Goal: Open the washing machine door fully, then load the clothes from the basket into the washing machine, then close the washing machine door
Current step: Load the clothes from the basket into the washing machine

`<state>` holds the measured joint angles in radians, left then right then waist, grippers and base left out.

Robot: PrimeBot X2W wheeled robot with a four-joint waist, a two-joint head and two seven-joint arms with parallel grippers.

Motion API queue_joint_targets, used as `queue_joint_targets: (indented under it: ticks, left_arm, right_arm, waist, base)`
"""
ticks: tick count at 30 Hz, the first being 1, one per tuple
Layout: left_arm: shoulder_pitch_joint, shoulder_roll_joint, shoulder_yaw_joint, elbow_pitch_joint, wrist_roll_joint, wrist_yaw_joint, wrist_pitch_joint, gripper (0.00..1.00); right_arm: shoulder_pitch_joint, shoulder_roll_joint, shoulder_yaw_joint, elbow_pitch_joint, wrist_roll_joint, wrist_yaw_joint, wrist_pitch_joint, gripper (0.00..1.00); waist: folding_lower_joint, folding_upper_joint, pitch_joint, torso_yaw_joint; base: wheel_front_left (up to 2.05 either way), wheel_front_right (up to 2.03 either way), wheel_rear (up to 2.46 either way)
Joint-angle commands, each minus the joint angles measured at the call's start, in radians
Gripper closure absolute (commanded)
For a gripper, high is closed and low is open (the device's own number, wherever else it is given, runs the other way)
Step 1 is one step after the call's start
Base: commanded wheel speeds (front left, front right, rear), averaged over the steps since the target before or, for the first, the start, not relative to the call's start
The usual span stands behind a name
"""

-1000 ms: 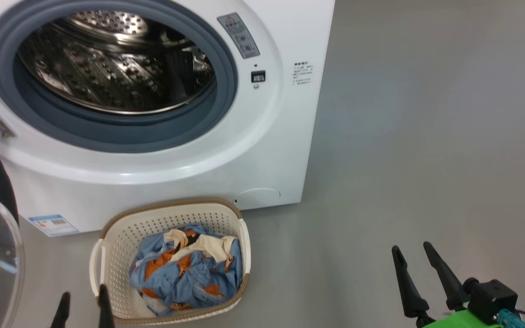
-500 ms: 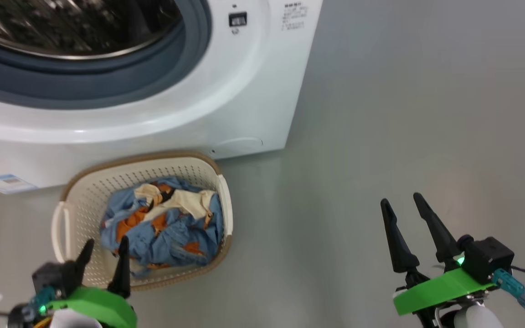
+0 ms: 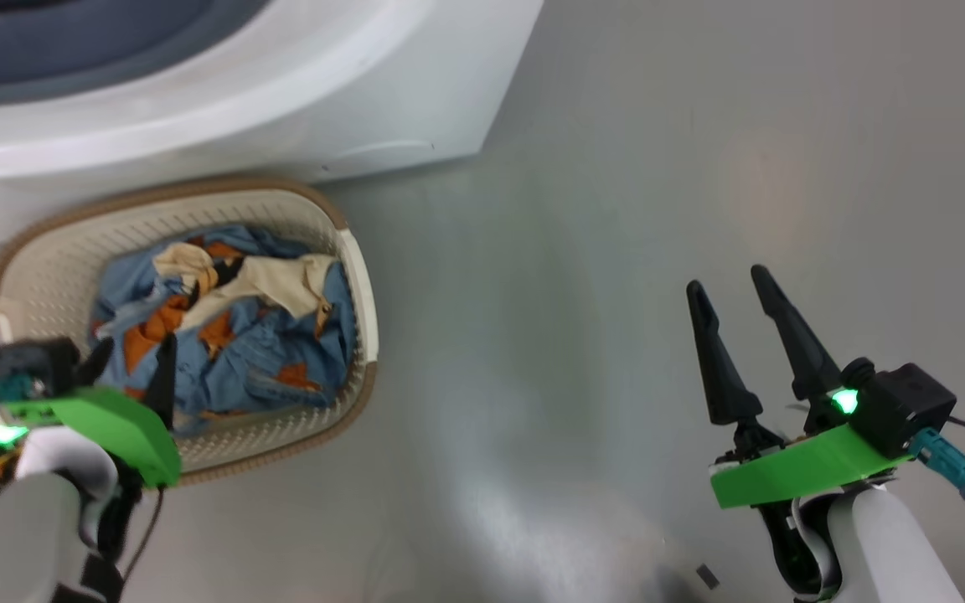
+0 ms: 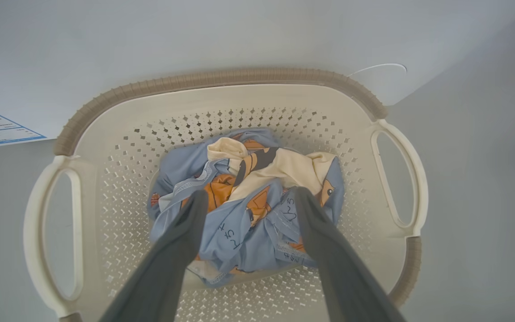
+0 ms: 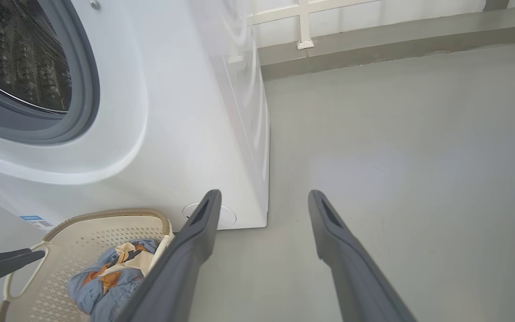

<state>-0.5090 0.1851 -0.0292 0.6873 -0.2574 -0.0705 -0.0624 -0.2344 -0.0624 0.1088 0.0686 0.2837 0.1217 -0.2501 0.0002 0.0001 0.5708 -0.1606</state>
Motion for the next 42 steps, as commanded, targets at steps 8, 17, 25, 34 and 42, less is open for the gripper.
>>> queue_joint_targets:
  ticks: [8,17,25,34,42]
  left_arm:
    - [-0.167,0.092,0.007,0.145,-0.024,-0.036,0.058,0.0]
    - [-0.295,0.139,-0.034,0.258,-0.027,-0.052,0.081,0.0]
    - [-0.38,0.194,-0.056,0.326,-0.007,-0.05,0.092,0.0]
    - [-0.452,0.206,-0.093,0.389,0.015,-0.046,0.097,0.0]
    - [-0.482,0.176,-0.142,0.454,0.035,-0.048,0.049,1.0]
  right_arm:
    - [-0.032,0.007,0.0,-0.053,-0.004,0.009,-0.012,0.0]
    - [-0.058,0.01,0.001,-0.072,0.012,0.009,-0.012,0.0]
    - [-0.06,0.012,0.014,-0.092,0.046,0.009,-0.012,0.0]
    - [-0.034,0.012,0.004,-0.106,0.064,0.009,-0.012,0.0]
    - [-0.034,0.012,0.002,-0.109,0.066,0.009,-0.012,0.0]
  waist:
    - [-0.0002,-0.0001,0.212,-0.058]
    - [-0.0002,-0.0001,0.301,-0.094]
    - [-0.0002,-0.0001,0.371,-0.14]
    - [-0.0002,-0.0001,0.408,-0.166]
    - [-0.0002,-0.0001,0.403,-0.16]
  base:
    - [0.0,0.0,0.0]
    - [0.0,0.0,0.0]
    - [0.0,0.0,0.0]
    - [0.0,0.0,0.0]
    - [0.0,0.0,0.0]
